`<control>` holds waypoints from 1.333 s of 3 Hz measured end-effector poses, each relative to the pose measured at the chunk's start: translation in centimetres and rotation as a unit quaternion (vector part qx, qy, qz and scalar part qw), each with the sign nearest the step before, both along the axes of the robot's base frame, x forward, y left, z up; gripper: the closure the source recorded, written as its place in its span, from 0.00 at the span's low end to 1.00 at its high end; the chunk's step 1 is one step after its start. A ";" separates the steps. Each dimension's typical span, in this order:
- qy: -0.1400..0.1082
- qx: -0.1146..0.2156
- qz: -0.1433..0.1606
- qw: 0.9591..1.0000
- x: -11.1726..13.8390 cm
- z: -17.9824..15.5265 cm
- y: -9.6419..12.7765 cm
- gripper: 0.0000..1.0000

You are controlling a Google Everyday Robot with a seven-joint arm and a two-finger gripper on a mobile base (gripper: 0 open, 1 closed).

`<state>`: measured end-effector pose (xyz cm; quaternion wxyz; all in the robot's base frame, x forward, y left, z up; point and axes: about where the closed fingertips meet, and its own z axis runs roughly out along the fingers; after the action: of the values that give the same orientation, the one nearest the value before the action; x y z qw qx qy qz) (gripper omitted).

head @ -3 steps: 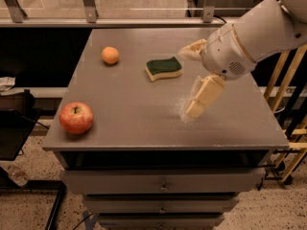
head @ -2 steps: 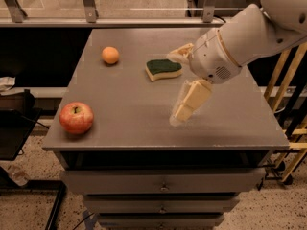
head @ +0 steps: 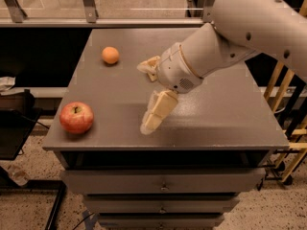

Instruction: Pick apple

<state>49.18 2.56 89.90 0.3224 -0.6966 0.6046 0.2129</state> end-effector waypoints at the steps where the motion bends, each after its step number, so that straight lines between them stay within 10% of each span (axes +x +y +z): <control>1: 0.010 0.001 0.016 1.000 1.4 -2.4 2.8 0.00; 4: 0.018 0.020 0.086 0.996 0.9 -4.1 9.0 0.00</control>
Offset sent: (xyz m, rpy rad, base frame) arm 0.0353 0.0780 -0.0529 0.0332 0.0451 0.1212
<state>50.13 11.56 85.82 0.3057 -0.7355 0.5439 0.2642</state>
